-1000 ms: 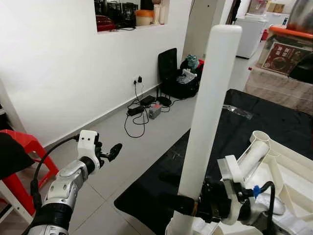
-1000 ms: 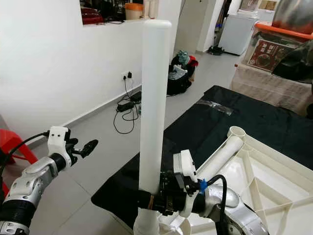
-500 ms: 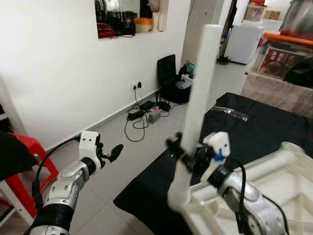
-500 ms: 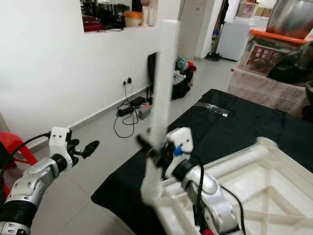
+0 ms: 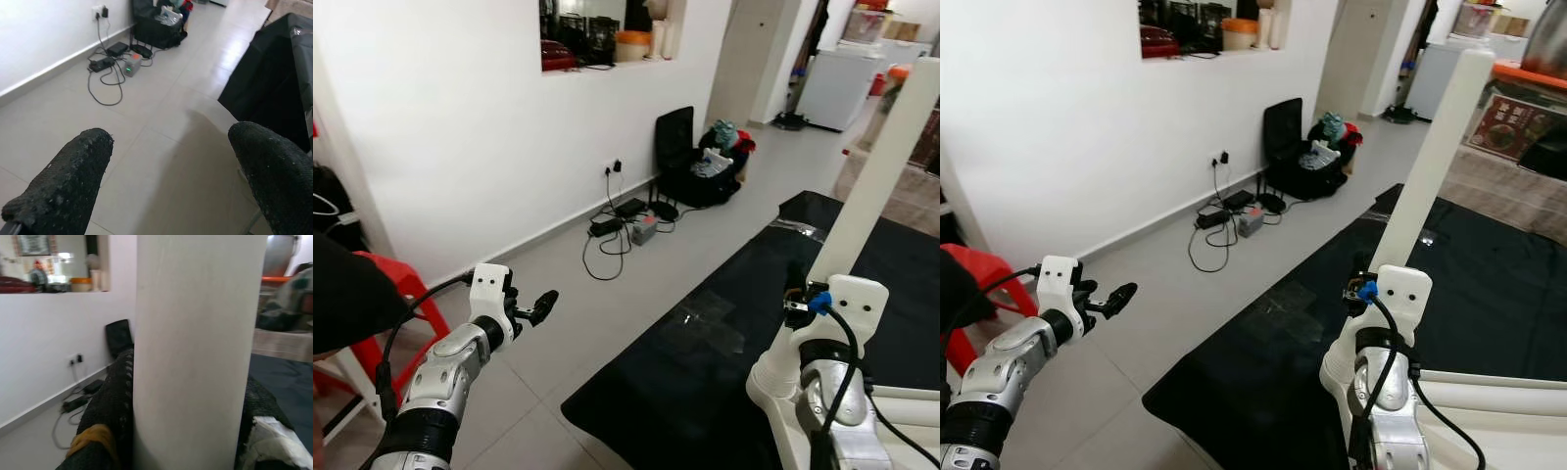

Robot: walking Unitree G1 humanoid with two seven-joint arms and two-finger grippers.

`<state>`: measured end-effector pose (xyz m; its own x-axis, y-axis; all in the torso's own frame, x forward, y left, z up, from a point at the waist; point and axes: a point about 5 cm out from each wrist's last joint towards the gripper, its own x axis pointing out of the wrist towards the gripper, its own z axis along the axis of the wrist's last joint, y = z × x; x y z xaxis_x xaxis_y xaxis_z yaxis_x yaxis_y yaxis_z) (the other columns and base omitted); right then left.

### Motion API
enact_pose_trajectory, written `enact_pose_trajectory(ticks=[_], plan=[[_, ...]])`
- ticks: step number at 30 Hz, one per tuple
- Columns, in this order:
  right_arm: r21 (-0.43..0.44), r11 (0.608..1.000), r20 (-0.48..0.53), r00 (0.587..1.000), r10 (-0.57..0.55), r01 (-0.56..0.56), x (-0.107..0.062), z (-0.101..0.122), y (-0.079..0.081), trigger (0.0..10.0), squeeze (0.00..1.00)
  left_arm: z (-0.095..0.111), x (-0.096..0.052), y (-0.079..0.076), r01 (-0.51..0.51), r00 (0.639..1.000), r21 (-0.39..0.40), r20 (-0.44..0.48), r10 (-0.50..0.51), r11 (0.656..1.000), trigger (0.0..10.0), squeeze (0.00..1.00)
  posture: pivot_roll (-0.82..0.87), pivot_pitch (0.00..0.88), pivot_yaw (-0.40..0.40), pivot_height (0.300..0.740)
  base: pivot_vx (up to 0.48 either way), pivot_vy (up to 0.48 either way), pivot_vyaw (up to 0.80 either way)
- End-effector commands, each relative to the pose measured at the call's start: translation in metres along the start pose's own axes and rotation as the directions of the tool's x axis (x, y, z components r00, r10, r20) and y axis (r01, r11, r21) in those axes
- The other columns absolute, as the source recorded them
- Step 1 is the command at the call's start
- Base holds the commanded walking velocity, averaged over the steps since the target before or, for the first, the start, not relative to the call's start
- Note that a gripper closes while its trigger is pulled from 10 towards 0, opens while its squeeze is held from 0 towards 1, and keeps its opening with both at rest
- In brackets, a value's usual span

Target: Building children table

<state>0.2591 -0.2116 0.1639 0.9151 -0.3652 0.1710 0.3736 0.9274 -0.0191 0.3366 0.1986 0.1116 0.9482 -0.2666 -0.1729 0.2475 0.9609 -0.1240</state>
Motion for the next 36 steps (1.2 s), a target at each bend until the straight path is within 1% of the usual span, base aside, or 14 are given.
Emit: enact_pose_trajectory(ticks=[1,4,5,6,9,12,14,15,18,20,24,28,30,36], plan=[[-0.137,0.988,-0.156,0.984,-0.089,0.068,-0.008,-0.039,-0.015,10.0,0.0,-0.002,0.001,0.0,0.001,1.0,0.012,-0.015,-0.001,1.0,10.0,0.0,0.05,0.0,-0.047,0.74,0.0,0.0,0.0],[-0.138,0.987,-0.155,0.983,-0.099,0.077,-0.009,-0.039,-0.014,10.0,0.0,-0.002,0.001,0.0,0.001,1.0,0.013,-0.015,0.0,1.0,10.0,0.0,0.05,0.0,-0.047,0.74,0.0,0.0,0.0],[-0.12,0.984,-0.137,0.98,-0.146,0.13,-0.007,-0.036,-0.017,10.0,0.0,-0.002,0.001,0.001,-0.001,1.0,0.015,-0.015,0.001,1.0,10.0,0.0,0.05,0.0,-0.047,0.74,0.0,0.0,0.0],[-0.12,0.984,-0.137,0.98,-0.146,0.13,-0.007,-0.036,-0.017,10.0,0.0,-0.002,0.001,0.001,-0.001,1.0,0.015,-0.015,0.001,1.0,10.0,0.0,0.05,0.0,-0.047,0.74,0.0,0.0,0.0],[-0.11,0.97,-0.101,0.969,-0.226,0.215,-0.007,-0.034,-0.024,10.0,0.0,-0.002,0.001,0.0,0.0,1.0,0.018,-0.016,0.0,1.0,10.0,0.0,0.05,0.0,-0.046,0.74,0.0,0.0,0.0],[-0.113,0.963,-0.092,0.962,-0.256,0.245,-0.008,-0.034,-0.027,10.0,0.0,-0.002,0.001,0.0,0.001,1.0,0.019,-0.017,-0.001,1.0,10.0,0.0,0.05,0.0,-0.046,0.74,0.0,0.0,0.0],[-0.123,0.945,-0.09,0.945,-0.315,0.304,-0.012,-0.035,-0.035,10.0,0.0,-0.002,0.001,0.0,0.002,1.0,0.022,-0.018,-0.001,1.0,10.0,0.0,0.05,0.0,-0.043,0.74,0.0,0.0,0.0],[-0.123,0.945,-0.09,0.945,-0.315,0.304,-0.012,-0.035,-0.035,10.0,0.0,-0.002,0.001,0.0,0.002,1.0,0.022,-0.018,-0.001,1.0,10.0,0.0,0.05,0.0,-0.043,0.74,0.0,0.0,0.0],[-0.141,0.92,-0.093,0.92,-0.38,0.366,-0.018,-0.038,-0.042,10.0,0.0,-0.002,0.001,0.0,0.004,1.0,0.023,-0.018,-0.004,1.0,10.0,0.0,0.05,0.0,-0.041,0.74,0.0,0.0,0.0],[-0.151,0.912,-0.098,0.912,-0.397,0.381,-0.019,-0.039,-0.043,10.0,0.0,-0.001,0.001,-0.001,0.012,1.0,0.024,-0.017,-0.012,1.0,10.0,0.0,0.05,0.0,-0.04,0.74,0.0,0.0,0.0],[-0.163,0.906,-0.116,0.904,-0.411,0.391,-0.021,-0.043,-0.043,10.0,0.0,-0.001,0.002,-0.002,0.024,1.0,0.027,-0.016,-0.023,0.999,10.0,0.0,0.05,0.0,-0.038,0.74,0.0,0.0,0.0],[-0.164,0.915,-0.144,0.909,-0.392,0.368,-0.021,-0.048,-0.039,10.0,0.0,-0.001,0.002,-0.003,0.03,0.999,0.03,-0.019,-0.029,0.999,10.0,0.0,0.05,0.0,-0.038,0.74,0.0,0.0,0.0],[-0.159,0.929,-0.157,0.92,-0.359,0.335,-0.02,-0.05,-0.035,10.0,0.0,-0.002,0.002,-0.003,0.035,0.999,0.033,-0.021,-0.034,0.999,10.0,0.0,0.05,0.0,-0.041,0.74,0.0,0.0,0.0],[-0.142,0.942,-0.163,0.932,-0.325,0.303,-0.018,-0.051,-0.031,10.0,0.0,-0.003,0.002,-0.004,0.042,0.999,0.038,-0.023,-0.041,0.998,10.0,0.0,0.05,0.0,-0.044,0.74,0.0,0.0,0.0]])
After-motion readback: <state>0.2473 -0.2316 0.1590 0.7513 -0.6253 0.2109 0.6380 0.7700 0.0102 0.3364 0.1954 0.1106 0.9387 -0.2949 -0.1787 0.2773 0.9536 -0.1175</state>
